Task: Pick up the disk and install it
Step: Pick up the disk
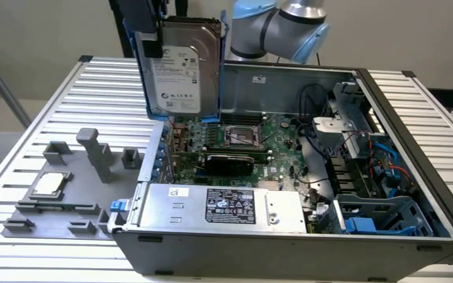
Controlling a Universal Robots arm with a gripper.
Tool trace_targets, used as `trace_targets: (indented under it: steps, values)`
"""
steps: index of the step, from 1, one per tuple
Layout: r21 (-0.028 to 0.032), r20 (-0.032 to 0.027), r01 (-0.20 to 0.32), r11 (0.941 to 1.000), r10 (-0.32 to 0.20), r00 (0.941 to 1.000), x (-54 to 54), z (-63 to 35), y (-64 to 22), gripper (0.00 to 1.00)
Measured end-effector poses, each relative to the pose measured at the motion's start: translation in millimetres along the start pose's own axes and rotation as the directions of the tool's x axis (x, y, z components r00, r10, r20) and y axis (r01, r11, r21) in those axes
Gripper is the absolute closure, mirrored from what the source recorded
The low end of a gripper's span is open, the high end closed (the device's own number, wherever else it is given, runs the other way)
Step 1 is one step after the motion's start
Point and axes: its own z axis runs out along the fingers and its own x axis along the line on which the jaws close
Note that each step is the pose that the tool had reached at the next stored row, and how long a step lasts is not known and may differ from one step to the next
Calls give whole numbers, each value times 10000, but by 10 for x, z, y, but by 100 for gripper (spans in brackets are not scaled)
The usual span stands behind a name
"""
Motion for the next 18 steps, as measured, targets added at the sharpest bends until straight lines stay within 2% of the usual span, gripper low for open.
trace_targets:
  steps: [18]
  values:
    - [0, 26, 1, 10000, -1, 10000, 308, -25, -822, 100]
